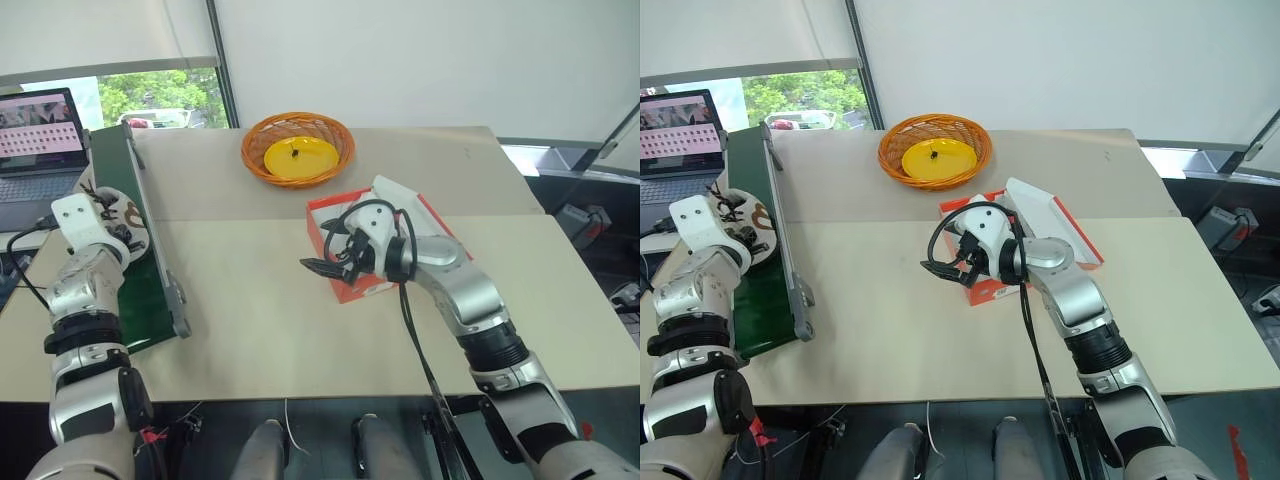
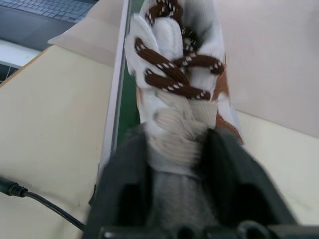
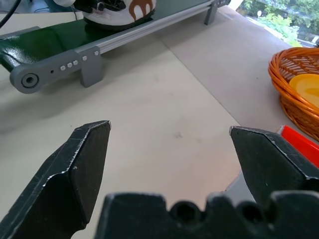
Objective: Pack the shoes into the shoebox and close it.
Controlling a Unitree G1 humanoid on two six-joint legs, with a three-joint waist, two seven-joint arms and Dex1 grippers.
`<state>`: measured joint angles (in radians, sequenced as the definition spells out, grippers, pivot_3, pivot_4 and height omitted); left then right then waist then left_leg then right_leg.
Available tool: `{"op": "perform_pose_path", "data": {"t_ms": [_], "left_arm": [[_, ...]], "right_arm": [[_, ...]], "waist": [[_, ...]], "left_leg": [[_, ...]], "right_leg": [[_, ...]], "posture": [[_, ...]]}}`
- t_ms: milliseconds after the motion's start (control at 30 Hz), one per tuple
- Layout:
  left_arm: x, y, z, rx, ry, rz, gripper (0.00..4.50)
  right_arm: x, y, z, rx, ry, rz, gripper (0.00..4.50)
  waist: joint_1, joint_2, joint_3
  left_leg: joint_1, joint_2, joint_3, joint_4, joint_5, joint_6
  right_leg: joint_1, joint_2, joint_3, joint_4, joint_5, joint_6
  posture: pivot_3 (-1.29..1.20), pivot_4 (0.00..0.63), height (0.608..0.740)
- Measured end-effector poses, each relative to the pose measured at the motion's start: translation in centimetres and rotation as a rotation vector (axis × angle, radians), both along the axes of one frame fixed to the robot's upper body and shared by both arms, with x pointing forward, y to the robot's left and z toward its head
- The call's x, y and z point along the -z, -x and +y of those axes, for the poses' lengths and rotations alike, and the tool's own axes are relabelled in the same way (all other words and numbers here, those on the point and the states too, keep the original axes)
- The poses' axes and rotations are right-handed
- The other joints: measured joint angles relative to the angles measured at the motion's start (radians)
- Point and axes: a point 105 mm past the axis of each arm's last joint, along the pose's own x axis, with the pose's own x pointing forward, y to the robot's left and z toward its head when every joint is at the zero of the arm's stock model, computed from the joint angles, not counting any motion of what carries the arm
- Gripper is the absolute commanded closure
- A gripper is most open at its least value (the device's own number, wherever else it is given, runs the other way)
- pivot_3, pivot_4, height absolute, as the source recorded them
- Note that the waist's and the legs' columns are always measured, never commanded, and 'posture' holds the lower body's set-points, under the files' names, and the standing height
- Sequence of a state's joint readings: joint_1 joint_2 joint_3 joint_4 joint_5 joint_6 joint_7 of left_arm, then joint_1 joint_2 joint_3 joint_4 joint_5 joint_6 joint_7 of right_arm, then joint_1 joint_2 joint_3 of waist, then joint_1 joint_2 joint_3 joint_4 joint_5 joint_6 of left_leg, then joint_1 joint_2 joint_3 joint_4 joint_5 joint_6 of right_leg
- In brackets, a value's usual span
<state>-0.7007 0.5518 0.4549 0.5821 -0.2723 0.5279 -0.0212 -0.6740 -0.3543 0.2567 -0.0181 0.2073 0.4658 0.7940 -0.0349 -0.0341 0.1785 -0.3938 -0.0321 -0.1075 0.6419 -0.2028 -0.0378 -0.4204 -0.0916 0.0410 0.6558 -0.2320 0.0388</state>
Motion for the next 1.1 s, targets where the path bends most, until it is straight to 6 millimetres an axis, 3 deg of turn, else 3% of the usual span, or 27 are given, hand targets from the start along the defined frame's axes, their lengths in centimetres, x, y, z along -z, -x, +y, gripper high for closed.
{"op": "perform_pose_path", "data": {"t_ms": [67,133,267,333,400,433,533,633,733,933,1100], "left_arm": [[-0.7,-0.3,-1.4,0.049,-0.007,-0.04,4.42],[-1.6,-0.6,-2.6,0.096,-0.006,-0.085,4.42],[-5.8,-0.8,-9.1,0.355,0.057,-0.299,4.42],[-7.5,-0.4,-12.2,0.473,0.083,-0.377,4.42],[-8.9,0.4,-16.9,0.623,0.137,-0.439,4.42],[-9.0,0.5,-17.6,0.643,0.147,-0.442,4.42],[-8.3,0.7,-20.8,0.694,0.264,-0.432,4.42],[-7.3,1.0,-23.2,0.728,0.331,-0.396,4.42],[-7.2,1.4,-25.2,0.758,0.372,-0.392,4.42],[-8.0,2.2,-28.9,0.84,0.405,-0.406,4.42],[-8.5,2.8,-30.4,0.885,0.402,-0.416,4.42]], "right_arm": [[0.1,0.1,-0.1,0.001,0.002,0.005,0.0],[0.1,0.1,-0.1,0.002,0.002,0.007,0.0],[-0.6,-0.2,0.0,0.022,-0.106,0.08,0.0],[-1.7,-0.3,0.3,0.027,-0.22,0.146,0.0],[-4.5,-1.5,-0.4,0.077,-0.446,0.242,0.0],[-5.0,-1.7,-0.5,0.084,-0.474,0.248,0.0],[-7.8,-3.3,-2.5,0.131,-0.767,0.393,0.0],[-8.1,-4.5,-4.6,0.199,-0.899,0.478,0.0],[-7.3,-5.0,-5.6,0.256,-0.916,0.525,0.0],[-6.1,-5.1,-5.5,0.302,-0.899,0.568,0.0],[-5.8,-5.1,-5.1,0.309,-0.886,0.581,0.0]], "waist": [[0.0,-0.002,0.0],[-0.002,-0.003,0.0],[-0.003,-0.003,0.0],[-0.007,-0.003,0.0],[-0.011,-0.003,0.0],[-0.011,-0.003,0.0],[-0.009,-0.003,0.0],[-0.008,-0.003,0.0],[-0.01,-0.003,0.0],[-0.012,-0.003,0.0],[-0.012,-0.003,0.0]], "left_leg": [[-0.001,0.0,0.0,0.0,0.0,0.0],[-0.002,0.0,0.0,0.0,0.0,0.0],[-0.005,0.0,-0.001,0.0,0.0,0.0],[-0.005,0.0,-0.001,0.0,0.0,0.0],[-0.005,0.0,0.0,0.0,0.0,0.0],[-0.005,0.0,0.0,0.0,0.0,0.0],[-0.003,0.001,0.0,0.0,0.0,0.0],[-0.004,0.0,0.0,0.0,0.0,0.0],[-0.005,0.0,0.001,0.0,0.0,0.001],[-0.005,0.001,0.001,0.0,-0.001,0.001],[-0.005,0.001,0.001,0.0,-0.001,0.002]], "right_leg": [[0.0,0.0,0.0,0.0,0.0,0.0],[-0.001,0.0,0.0,0.0,0.0,0.0],[-0.003,0.0,0.0,-0.001,0.0,-0.001],[-0.003,-0.001,0.0,-0.001,0.0,-0.001],[-0.003,0.0,0.001,-0.001,0.0,-0.001],[-0.003,0.0,0.001,-0.001,0.0,-0.001],[-0.002,0.001,0.001,-0.001,0.001,-0.001],[-0.002,0.0,0.001,-0.001,0.001,-0.001],[-0.003,0.0,0.001,-0.002,0.001,-0.001],[-0.002,0.001,0.001,-0.003,0.001,-0.001],[-0.002,0.001,0.001,-0.005,0.001,-0.001]], "posture": [[0.0,0.15,0.74],[0.0,0.15,0.74],[0.0,0.15,0.74],[0.0,0.15,0.74],[0.0,0.15,0.74],[0.0,0.15,0.74],[0.0,0.15,0.74],[0.0,0.15,0.74],[0.0,0.15,0.74],[0.0,0.15,0.74],[0.0,0.15,0.74]]}}
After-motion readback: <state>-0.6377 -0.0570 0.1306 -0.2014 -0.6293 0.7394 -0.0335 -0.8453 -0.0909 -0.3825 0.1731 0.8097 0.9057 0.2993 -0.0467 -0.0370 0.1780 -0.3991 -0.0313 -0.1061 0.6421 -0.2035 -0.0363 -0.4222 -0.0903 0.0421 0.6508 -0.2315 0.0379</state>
